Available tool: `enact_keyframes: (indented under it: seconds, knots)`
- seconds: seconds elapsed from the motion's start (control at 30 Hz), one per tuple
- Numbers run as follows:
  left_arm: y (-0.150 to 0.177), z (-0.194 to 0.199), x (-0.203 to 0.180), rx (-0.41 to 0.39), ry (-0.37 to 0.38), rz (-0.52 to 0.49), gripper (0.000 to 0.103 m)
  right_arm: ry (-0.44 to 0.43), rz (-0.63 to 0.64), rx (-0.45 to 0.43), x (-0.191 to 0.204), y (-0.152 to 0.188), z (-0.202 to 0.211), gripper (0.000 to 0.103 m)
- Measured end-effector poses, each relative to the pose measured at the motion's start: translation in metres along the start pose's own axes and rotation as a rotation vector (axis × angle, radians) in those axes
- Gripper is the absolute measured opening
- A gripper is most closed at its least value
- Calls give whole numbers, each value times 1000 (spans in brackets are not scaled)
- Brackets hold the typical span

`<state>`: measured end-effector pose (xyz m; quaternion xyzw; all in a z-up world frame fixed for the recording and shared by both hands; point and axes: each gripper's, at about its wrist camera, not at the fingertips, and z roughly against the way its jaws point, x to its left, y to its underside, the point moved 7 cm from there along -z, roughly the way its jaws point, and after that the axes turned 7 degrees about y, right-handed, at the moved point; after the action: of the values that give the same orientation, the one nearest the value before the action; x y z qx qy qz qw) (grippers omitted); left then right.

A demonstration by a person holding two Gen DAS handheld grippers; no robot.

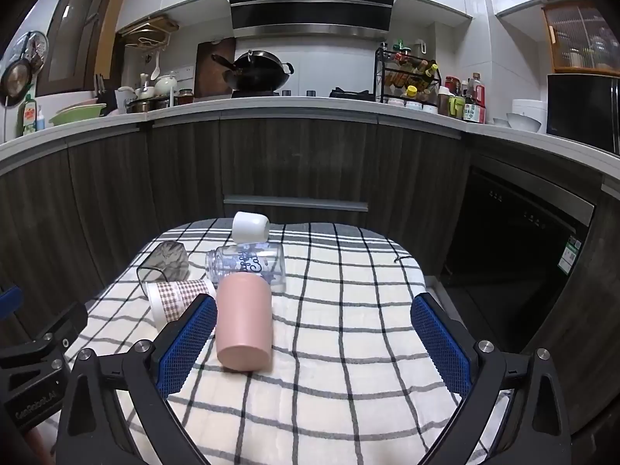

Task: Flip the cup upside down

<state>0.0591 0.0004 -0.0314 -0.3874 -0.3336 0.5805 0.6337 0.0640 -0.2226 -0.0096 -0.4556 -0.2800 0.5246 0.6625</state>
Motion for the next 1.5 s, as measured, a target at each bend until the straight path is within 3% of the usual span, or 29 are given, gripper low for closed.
enact_keyframes:
  seconds: [0.07,0.1,1.5]
  knots:
    - [0,0,-2,-2,-6,-5,103,-1,0,2,0,0,0,101]
    - [0,0,4,6,25,15,103,0,0,3,0,0,0,101]
    - [4,-3,2,21,20,15,103,-5,-1,6,0,-1,1,101]
